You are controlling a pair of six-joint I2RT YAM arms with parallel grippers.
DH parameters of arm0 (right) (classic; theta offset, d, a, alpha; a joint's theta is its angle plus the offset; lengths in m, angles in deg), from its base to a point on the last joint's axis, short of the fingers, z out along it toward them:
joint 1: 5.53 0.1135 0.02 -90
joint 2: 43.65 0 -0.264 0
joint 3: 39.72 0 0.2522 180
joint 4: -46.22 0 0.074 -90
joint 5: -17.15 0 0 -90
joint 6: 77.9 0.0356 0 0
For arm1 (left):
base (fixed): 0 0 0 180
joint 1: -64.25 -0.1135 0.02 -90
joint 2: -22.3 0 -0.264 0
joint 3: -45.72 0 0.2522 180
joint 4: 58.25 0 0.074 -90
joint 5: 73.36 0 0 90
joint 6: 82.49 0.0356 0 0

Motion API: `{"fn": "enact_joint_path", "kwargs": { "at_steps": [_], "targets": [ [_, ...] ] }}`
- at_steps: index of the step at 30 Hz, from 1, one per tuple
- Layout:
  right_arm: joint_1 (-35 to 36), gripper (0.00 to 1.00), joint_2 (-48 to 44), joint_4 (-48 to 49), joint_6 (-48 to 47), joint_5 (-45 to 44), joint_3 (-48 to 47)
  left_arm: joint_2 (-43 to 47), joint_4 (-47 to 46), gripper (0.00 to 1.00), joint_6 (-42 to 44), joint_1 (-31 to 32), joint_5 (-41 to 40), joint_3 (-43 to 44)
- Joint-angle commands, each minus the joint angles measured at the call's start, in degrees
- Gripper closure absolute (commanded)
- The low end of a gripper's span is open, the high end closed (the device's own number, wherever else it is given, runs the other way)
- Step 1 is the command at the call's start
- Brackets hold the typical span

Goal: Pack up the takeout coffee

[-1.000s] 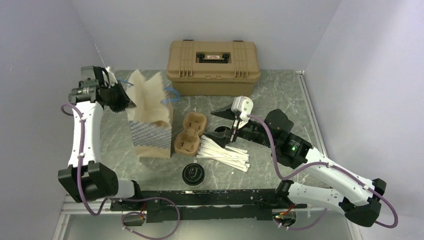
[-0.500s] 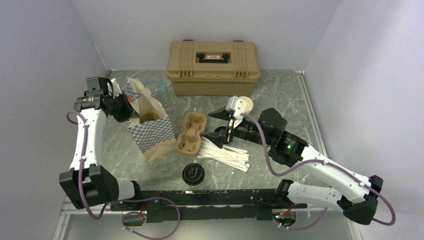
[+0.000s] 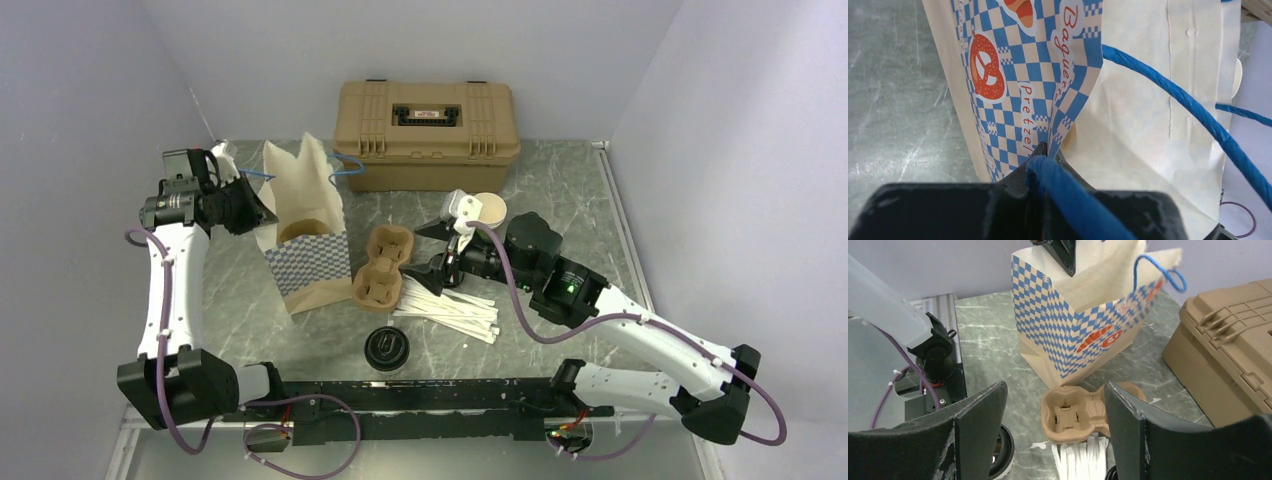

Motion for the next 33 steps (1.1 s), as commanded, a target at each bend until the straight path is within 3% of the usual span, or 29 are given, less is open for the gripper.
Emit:
{"fn": "enact_joint_path", "kwargs": {
  "at_steps": [1,15,33],
  "targets": [
    [0.03,0.25,1.65,-2.40,0.60,-0.91,-5.74,4.06,-4.56,1.00,2.78,0.01,3.38,2.61],
    [2.51,0.26,4.77,-7.11,-2.43,-1.99,-9.96,9.89,-11.72,1.00,7.16,0.82,4.07,0.82],
    [3.71,0.26,-5.04,-7.03,-0.10,-8.00,2.11,16.85,-22.71,1.00,13.80,2.73,6.56,-6.46]
  ]
}}
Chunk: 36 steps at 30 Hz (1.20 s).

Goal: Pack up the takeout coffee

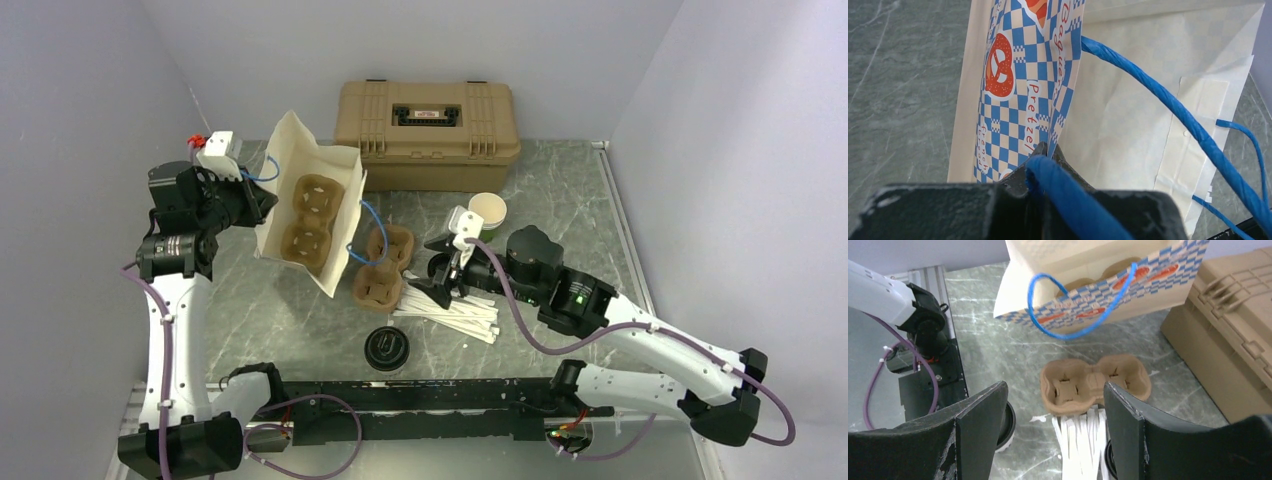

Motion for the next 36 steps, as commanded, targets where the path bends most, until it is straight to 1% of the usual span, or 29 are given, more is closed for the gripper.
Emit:
{"fn": "enact_joint_path", "kwargs": {
  "at_steps": [1,7,12,16,22,26,28,30,32,36],
  "targets": [
    [0.32,0.26,-3.89,-0.61,1.72,-3.31,2.51,2.03,-6.04,1.00,2.89,0.16,2.38,-0.55],
    [0.32,0.25,-7.86,-3.25,2.97,-5.07,5.27,2.90,-9.16,1.00,2.39,0.16,3.32,-1.69],
    [0.28,0.24,-9.04,-4.53,2.98,-4.85,6.00,1.15,-5.96,1.00,0.49,0.17,3.10,0.61],
    [0.30,0.23,-6.60,-6.86,4.01,-3.73,4.63,1.64,-3.42,1.00,-1.79,0.16,0.29,1.03],
    [1.22,0.15,-1.75,-10.81,5.45,-1.02,2.35,4.48,-1.04,1.00,-2.25,0.18,-1.21,0.69],
    [7.08,0.13,1.35,-11.76,5.67,-6.55,0.84,4.60,1.91,1.00,-2.67,0.16,-2.90,1.95],
    [9.93,0.13,3.49,-12.62,7.65,-9.90,-0.19,4.34,3.69,1.00,-2.76,0.16,-4.77,2.78],
    [11.01,0.12,5.82,-13.27,9.33,-10.15,-1.56,4.78,4.18,1.00,-2.68,0.16,-7.04,2.84],
    [11.74,0.09,8.17,-13.93,10.84,-9.94,-3.00,5.75,3.71,1.00,-2.95,0.16,-8.86,2.43],
    [12.81,0.09,13.26,-17.20,14.31,-11.28,-7.07,7.27,2.87,1.00,-2.98,0.18,-9.63,2.08]
  ]
}}
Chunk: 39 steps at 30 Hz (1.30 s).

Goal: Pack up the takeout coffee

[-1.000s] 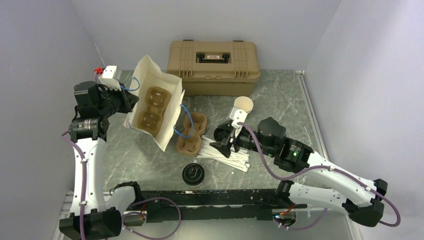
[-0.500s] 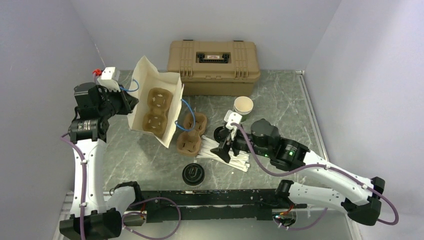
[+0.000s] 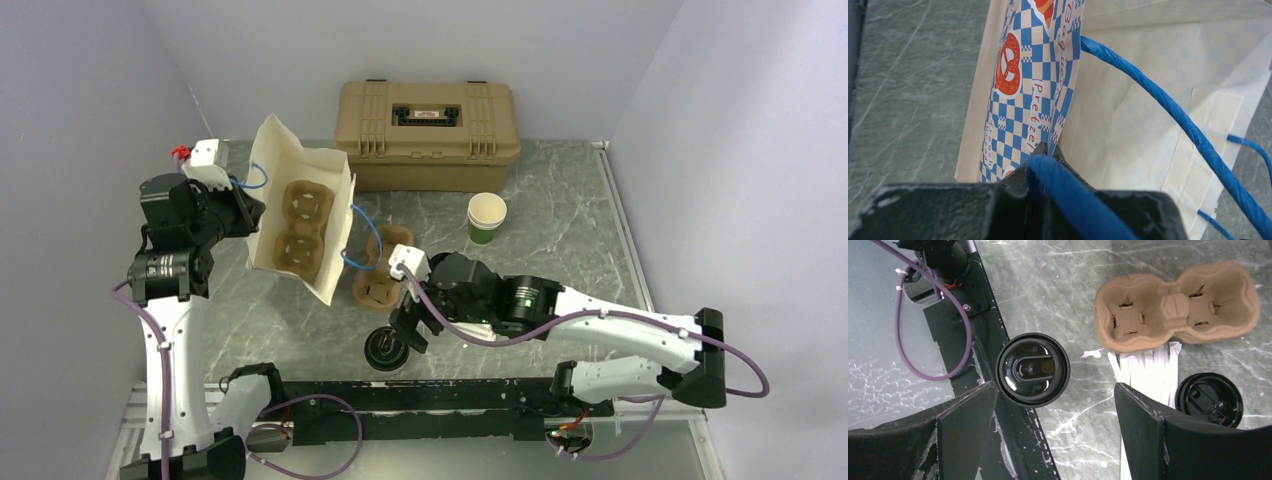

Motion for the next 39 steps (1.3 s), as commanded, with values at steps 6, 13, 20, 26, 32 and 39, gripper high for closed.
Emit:
{"fn": "enact_joint_path", "kwargs": {
  "at_steps": [6,13,20,26,32,39],
  "targets": [
    [2.28,0.00,8.78,-4.56,8.55,-3.72,-8.25,3.22,-2.92,1.00,-0.10,0.25,-2.50,0.16],
    [4.34,0.00,13.83,-7.92,9.93,-5.59,-11.18,2.97,-2.53,1.00,0.53,1.23,-3.57,0.57],
    [6.52,0.01,19.08,-11.23,9.85,-5.39,-13.47,3.09,-2.25,1.00,1.38,2.76,-5.53,0.33],
    [8.47,0.03,22.17,-12.61,9.22,-4.45,-15.43,4.14,-2.11,1.00,1.78,3.52,-6.74,-0.43],
    [9.13,0.04,24.10,-13.24,9.88,-6.81,-15.83,4.41,-2.03,1.00,2.13,4.24,-7.63,-0.67],
    [9.17,0.04,25.00,-13.25,10.14,-9.34,-16.47,4.95,-1.94,1.00,2.58,4.89,-8.51,-0.99]
  ]
}}
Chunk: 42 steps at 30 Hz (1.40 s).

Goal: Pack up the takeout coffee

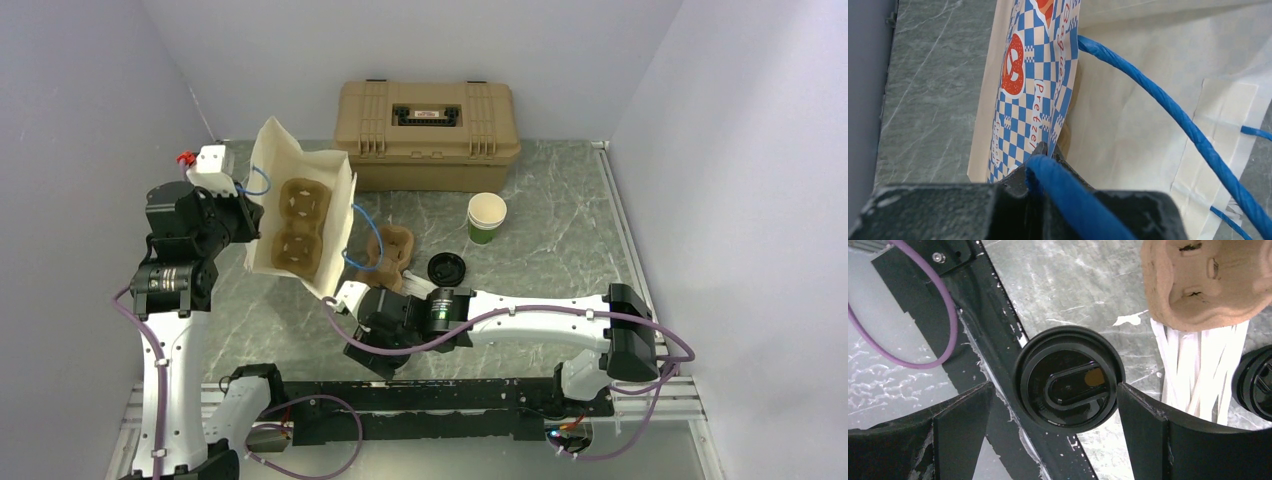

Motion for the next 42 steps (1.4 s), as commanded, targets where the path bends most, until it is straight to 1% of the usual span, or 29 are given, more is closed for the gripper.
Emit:
{"fn": "enact_joint_path", "kwargs": {
  "at_steps": [1,7,14,21,32,36,42],
  "targets": [
    [0.19,0.04,0.30,-0.73,1.30,-3.66,-2.55,1.44,-1.83,1.00,0.81,0.47,-0.99,0.03],
    [0.19,0.04,-0.70,-0.43,1.68,-5.54,-2.59,1.51,-1.74,1.00,1.03,0.83,-1.44,-0.04],
    [0.19,0.05,-0.12,0.07,2.01,-4.16,-1.29,1.68,-1.90,1.00,1.12,1.01,-1.65,-0.21],
    [0.10,0.11,-0.01,1.37,2.47,-2.76,0.60,1.60,-1.81,1.00,1.12,1.04,-1.52,-0.17],
    [-0.71,0.16,-0.24,3.54,3.17,-1.10,2.87,1.55,-1.85,1.00,1.03,1.04,-1.18,-0.29],
    [-1.03,0.21,-0.18,3.99,3.17,-0.43,3.22,1.59,-1.84,1.00,1.03,1.09,-1.06,-0.37],
    [-1.19,0.35,-0.59,3.39,3.32,-1.09,2.86,1.60,-1.82,1.00,0.94,1.17,-1.02,-0.39]
  ]
}}
